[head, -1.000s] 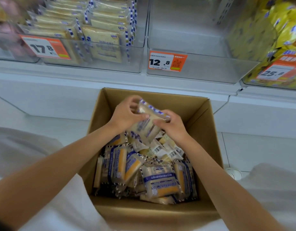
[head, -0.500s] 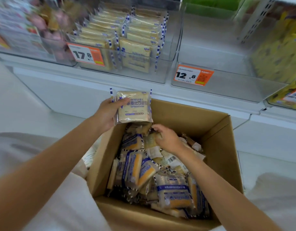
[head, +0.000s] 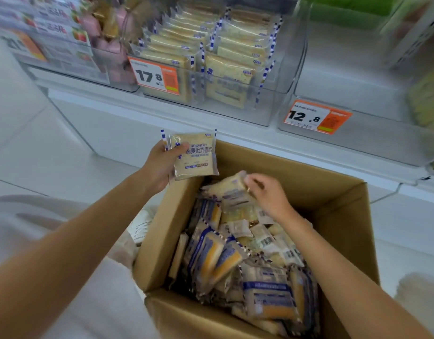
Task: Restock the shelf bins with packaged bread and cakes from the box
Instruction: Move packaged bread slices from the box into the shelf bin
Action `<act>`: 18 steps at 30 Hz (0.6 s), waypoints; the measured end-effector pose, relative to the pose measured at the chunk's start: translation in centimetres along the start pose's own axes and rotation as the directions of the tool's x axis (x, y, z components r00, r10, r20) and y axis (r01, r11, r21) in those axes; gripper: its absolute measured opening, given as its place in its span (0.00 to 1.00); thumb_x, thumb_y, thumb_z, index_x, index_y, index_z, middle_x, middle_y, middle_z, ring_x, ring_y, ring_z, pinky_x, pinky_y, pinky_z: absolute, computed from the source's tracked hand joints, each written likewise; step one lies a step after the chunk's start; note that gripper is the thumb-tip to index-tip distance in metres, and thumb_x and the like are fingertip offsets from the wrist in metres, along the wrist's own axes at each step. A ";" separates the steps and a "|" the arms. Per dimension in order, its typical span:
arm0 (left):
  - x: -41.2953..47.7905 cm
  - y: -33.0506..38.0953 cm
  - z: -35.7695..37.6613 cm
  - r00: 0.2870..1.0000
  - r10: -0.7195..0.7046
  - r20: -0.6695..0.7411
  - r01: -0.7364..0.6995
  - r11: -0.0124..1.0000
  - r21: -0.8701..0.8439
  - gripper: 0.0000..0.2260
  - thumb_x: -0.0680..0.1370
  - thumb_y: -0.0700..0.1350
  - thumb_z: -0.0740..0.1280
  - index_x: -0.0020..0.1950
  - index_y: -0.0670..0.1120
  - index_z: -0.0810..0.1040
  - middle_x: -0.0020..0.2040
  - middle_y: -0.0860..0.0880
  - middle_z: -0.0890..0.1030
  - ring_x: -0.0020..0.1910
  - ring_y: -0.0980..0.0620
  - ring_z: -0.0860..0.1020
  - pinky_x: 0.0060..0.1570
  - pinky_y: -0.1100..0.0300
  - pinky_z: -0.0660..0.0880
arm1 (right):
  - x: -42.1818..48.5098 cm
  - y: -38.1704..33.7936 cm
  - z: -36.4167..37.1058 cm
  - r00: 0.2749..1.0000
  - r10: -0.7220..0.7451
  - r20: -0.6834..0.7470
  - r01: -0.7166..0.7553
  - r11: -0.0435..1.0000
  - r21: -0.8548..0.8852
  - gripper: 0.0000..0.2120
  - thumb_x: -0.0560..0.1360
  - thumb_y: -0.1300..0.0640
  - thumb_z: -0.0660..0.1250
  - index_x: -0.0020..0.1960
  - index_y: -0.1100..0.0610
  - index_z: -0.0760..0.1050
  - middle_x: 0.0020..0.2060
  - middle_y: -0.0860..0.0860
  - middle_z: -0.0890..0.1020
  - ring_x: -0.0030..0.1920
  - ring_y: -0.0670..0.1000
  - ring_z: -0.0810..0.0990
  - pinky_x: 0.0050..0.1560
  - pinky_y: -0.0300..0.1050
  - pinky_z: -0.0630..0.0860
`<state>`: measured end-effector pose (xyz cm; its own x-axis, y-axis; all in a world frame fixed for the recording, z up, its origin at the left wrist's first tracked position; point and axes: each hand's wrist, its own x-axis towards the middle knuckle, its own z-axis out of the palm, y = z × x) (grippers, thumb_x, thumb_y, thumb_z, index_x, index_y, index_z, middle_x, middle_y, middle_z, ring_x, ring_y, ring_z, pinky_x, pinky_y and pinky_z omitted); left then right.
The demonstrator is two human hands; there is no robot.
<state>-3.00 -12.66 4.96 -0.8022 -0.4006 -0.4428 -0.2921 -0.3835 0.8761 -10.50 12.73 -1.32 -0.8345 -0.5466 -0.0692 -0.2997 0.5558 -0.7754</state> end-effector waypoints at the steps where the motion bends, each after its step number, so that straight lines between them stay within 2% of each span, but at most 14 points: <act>1: 0.0 -0.1 0.4 1.000 0.016 0.017 -0.017 0.999 0.032 0.12 0.81 0.40 0.65 0.63 0.41 0.77 0.56 0.41 0.84 0.51 0.44 0.84 0.41 0.51 0.83 | -0.5 -1.0 -1.7 0.996 0.037 -0.078 -0.029 0.995 0.099 0.12 0.82 0.52 0.60 0.47 0.53 0.80 0.43 0.50 0.84 0.45 0.45 0.81 0.48 0.42 0.74; 2: -0.1 -0.3 0.9 0.999 0.027 0.034 -0.029 0.998 0.057 0.12 0.81 0.41 0.65 0.64 0.40 0.77 0.56 0.41 0.84 0.52 0.44 0.84 0.43 0.51 0.83 | -0.8 -1.6 -3.1 0.986 0.076 -0.147 -0.047 0.981 0.188 0.12 0.82 0.52 0.60 0.46 0.53 0.79 0.40 0.49 0.83 0.39 0.43 0.80 0.41 0.37 0.74; 4: -0.7 -0.4 2.3 0.997 0.021 0.069 -0.027 0.996 0.082 0.12 0.82 0.43 0.64 0.64 0.41 0.77 0.56 0.42 0.84 0.50 0.46 0.85 0.44 0.51 0.83 | -1.1 -2.7 -5.0 0.959 0.171 -0.227 -0.089 0.940 0.330 0.12 0.82 0.52 0.60 0.44 0.52 0.79 0.38 0.49 0.83 0.38 0.42 0.79 0.40 0.36 0.73; 7: -1.8 -0.1 4.4 0.993 0.017 0.120 -0.028 0.996 0.088 0.13 0.83 0.48 0.62 0.62 0.42 0.77 0.53 0.42 0.84 0.45 0.48 0.85 0.41 0.51 0.83 | -1.0 -4.6 -6.3 0.908 0.337 -0.250 -0.168 0.837 0.521 0.13 0.82 0.51 0.60 0.46 0.51 0.81 0.46 0.56 0.84 0.46 0.56 0.82 0.50 0.55 0.78; 9: -2.8 0.6 5.8 0.975 0.004 0.220 -0.027 0.994 0.102 0.16 0.83 0.53 0.59 0.60 0.45 0.79 0.51 0.45 0.85 0.47 0.49 0.85 0.40 0.56 0.82 | -0.7 -6.2 -6.9 0.881 0.396 -0.260 -0.180 0.787 0.590 0.14 0.82 0.51 0.60 0.45 0.55 0.80 0.48 0.60 0.83 0.48 0.61 0.81 0.54 0.61 0.78; 10: -3.2 0.8 6.4 0.966 0.008 0.258 -0.046 0.989 0.142 0.15 0.82 0.55 0.59 0.58 0.46 0.80 0.50 0.47 0.86 0.46 0.51 0.85 0.40 0.59 0.81 | -0.6 -7.2 -7.2 0.873 0.416 -0.254 -0.186 0.767 0.614 0.15 0.82 0.51 0.60 0.44 0.56 0.80 0.47 0.62 0.83 0.46 0.61 0.81 0.54 0.62 0.78; 12: -3.9 1.1 7.3 0.965 0.023 0.260 -0.084 0.970 0.227 0.10 0.79 0.52 0.68 0.55 0.48 0.80 0.49 0.48 0.85 0.44 0.54 0.84 0.39 0.63 0.78 | -0.4 -8.9 -7.6 0.887 0.425 -0.181 -0.199 0.705 0.681 0.14 0.83 0.53 0.59 0.44 0.57 0.78 0.42 0.59 0.84 0.43 0.55 0.83 0.50 0.57 0.79; 14: -4.1 1.8 7.7 0.972 0.000 0.235 -0.058 0.969 0.241 0.12 0.75 0.49 0.73 0.56 0.49 0.79 0.52 0.47 0.85 0.50 0.50 0.83 0.47 0.56 0.80 | -0.1 -10.8 -8.0 0.925 0.372 -0.076 -0.201 0.650 0.733 0.10 0.82 0.54 0.60 0.51 0.58 0.76 0.42 0.54 0.85 0.40 0.50 0.84 0.42 0.48 0.81; 15: -4.1 2.5 7.8 0.971 -0.015 0.241 -0.037 0.977 0.209 0.14 0.75 0.47 0.74 0.58 0.49 0.77 0.54 0.46 0.84 0.52 0.48 0.83 0.52 0.51 0.80 | 0.1 -11.4 -8.3 0.946 0.320 -0.049 -0.181 0.651 0.738 0.09 0.80 0.54 0.63 0.57 0.58 0.73 0.44 0.53 0.84 0.41 0.49 0.85 0.40 0.46 0.81; 16: -4.0 3.6 7.8 0.968 -0.008 0.252 -0.038 0.983 0.178 0.16 0.75 0.46 0.73 0.60 0.48 0.76 0.57 0.45 0.84 0.53 0.48 0.83 0.53 0.49 0.80 | 0.4 -12.0 -8.6 0.958 0.281 -0.052 -0.156 0.668 0.728 0.17 0.77 0.54 0.67 0.64 0.56 0.69 0.49 0.54 0.84 0.44 0.49 0.85 0.43 0.48 0.82; 17: -3.8 4.8 7.8 0.962 0.017 0.271 -0.062 0.985 0.160 0.17 0.75 0.46 0.73 0.61 0.47 0.74 0.59 0.47 0.82 0.54 0.50 0.82 0.53 0.51 0.79 | 0.9 -12.5 -9.0 0.969 0.238 -0.071 -0.124 0.710 0.693 0.28 0.72 0.54 0.72 0.69 0.53 0.65 0.54 0.54 0.83 0.49 0.51 0.85 0.49 0.52 0.82; 18: -3.6 6.5 7.8 0.956 0.058 0.288 -0.108 0.981 0.163 0.20 0.74 0.47 0.74 0.63 0.47 0.71 0.62 0.49 0.80 0.56 0.52 0.80 0.55 0.53 0.77 | 1.2 -13.5 -9.6 0.975 0.191 -0.116 -0.071 0.758 0.648 0.34 0.69 0.56 0.75 0.71 0.49 0.63 0.56 0.53 0.82 0.53 0.53 0.84 0.54 0.55 0.81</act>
<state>-6.07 -7.24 13.69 -0.9335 -0.1657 -0.3179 -0.2847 -0.1966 0.9383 -11.93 10.56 15.09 -0.9243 -0.3539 -0.1427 0.1320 0.0542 -0.9898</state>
